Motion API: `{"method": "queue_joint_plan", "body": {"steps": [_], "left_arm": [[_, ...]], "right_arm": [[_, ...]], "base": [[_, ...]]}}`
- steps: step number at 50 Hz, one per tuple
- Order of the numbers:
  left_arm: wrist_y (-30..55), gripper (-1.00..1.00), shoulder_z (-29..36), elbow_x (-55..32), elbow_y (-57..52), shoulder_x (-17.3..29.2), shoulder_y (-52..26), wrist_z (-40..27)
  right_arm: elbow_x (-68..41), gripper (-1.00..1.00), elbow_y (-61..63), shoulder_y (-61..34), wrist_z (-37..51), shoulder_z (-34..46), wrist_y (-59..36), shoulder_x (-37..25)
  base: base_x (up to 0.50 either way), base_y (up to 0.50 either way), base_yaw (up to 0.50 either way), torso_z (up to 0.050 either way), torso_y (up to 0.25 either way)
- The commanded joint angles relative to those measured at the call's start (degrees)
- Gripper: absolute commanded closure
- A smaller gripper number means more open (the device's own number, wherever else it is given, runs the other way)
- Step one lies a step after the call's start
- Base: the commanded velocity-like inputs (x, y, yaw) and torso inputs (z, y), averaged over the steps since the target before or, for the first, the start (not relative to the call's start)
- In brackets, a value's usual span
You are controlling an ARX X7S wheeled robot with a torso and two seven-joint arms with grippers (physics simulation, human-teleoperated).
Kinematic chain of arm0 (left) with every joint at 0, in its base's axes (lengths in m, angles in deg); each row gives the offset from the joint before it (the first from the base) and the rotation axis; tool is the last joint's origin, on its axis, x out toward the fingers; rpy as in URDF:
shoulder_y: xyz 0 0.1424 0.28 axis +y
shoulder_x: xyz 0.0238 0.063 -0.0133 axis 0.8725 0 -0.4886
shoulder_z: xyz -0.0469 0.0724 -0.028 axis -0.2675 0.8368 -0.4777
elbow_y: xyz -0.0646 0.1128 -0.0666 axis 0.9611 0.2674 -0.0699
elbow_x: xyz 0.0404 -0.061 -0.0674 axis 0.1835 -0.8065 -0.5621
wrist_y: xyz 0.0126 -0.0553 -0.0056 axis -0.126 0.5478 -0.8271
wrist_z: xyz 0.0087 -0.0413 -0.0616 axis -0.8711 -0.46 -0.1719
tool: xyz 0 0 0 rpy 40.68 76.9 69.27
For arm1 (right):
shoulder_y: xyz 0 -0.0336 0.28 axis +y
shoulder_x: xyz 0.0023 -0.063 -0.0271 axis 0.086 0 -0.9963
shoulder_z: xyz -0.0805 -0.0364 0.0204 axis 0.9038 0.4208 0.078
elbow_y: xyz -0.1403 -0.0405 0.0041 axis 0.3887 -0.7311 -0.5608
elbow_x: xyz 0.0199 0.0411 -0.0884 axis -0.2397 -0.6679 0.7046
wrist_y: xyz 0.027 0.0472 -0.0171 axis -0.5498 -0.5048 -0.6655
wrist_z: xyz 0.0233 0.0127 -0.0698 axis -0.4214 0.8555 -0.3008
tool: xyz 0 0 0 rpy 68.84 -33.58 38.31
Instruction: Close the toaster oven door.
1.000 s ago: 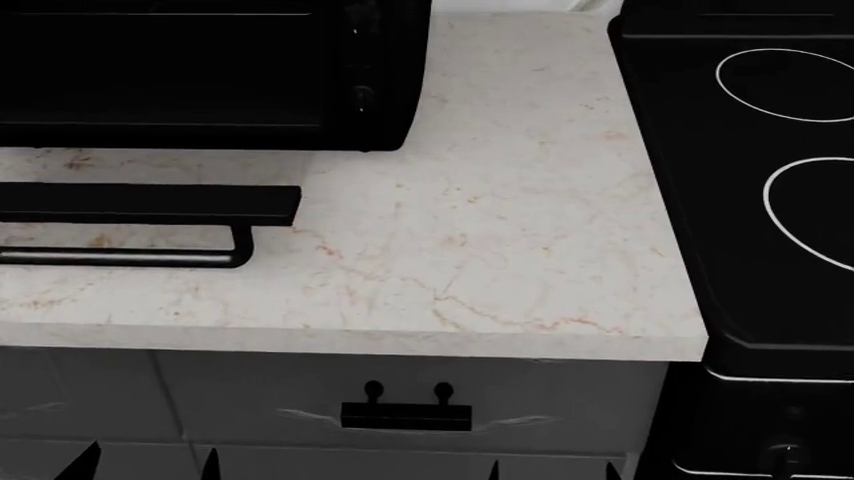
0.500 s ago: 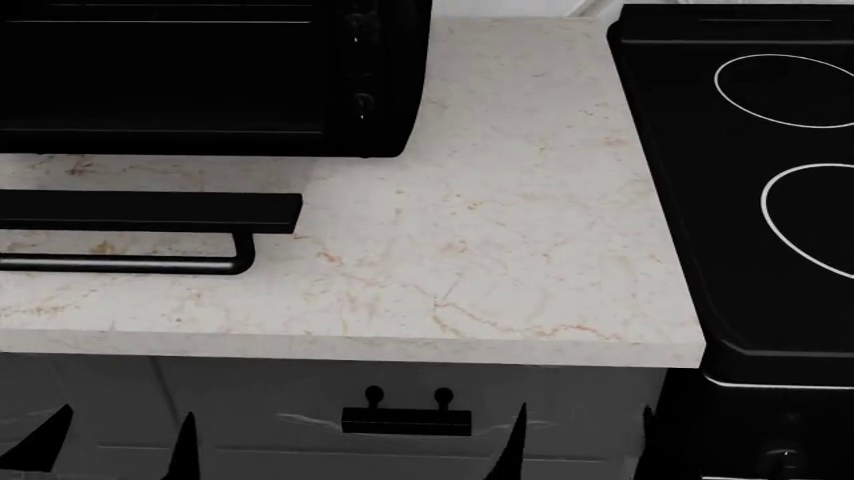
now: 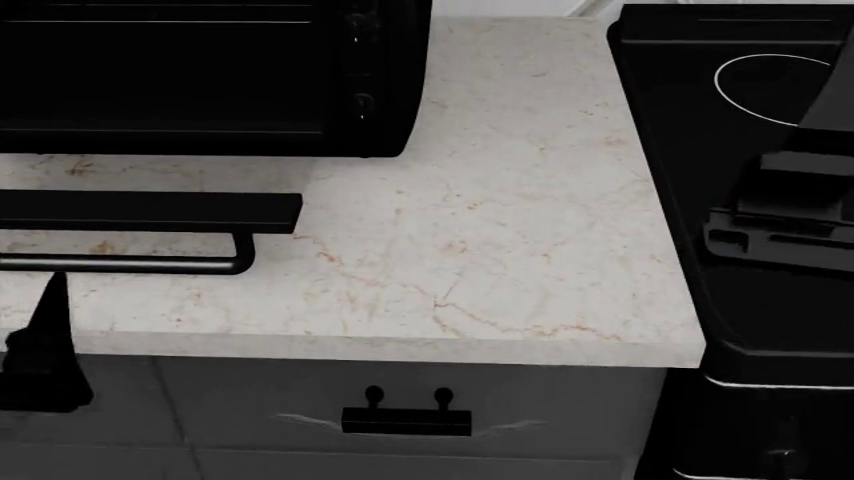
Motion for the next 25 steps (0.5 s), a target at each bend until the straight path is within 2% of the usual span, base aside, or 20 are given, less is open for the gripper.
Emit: {"method": "queue_joint_plan", "body": {"steps": [1, 4, 8, 12, 25], "left_arm": [[10.59, -1.0, -3.4, -3.94, -4.09, 4.72, -6.84, -0.28], [11.01, -1.0, -3.06, -4.16, -4.21, 5.1, -7.22, -0.02], [11.29, -1.0, -3.5, -4.66, -4.42, 5.27, -7.36, 0.14], [10.59, -1.0, -3.58, -4.72, -4.07, 5.28, -6.45, 0.52], [9.5, -1.0, -2.72, -4.52, -3.51, 5.0, -5.63, 0.6]], "right_arm": [[-33.21, -1.0, 3.96, -19.47, 17.22, -12.22, -14.71, -16.24], [-38.04, -1.0, 3.35, -22.14, 20.33, -11.89, -15.37, -17.95], [-37.03, -1.0, 3.64, -21.48, 19.89, -10.63, -15.2, -17.67], [-33.98, -1.0, 3.68, -20.98, 18.32, -8.18, -14.41, -16.82], [-33.39, -1.0, 4.25, -17.3, 16.99, -9.76, -12.27, -17.27]], "base": [[0.0, 0.0, 0.0, 0.0, 0.0], [0.0, 0.0, 0.0, 0.0, 0.0], [0.0, 0.08, 0.0, 0.0, 0.0], [0.02, 0.5, 0.0, 0.0, 0.0], [0.02, 0.5, 0.0, 0.0, 0.0]]}}
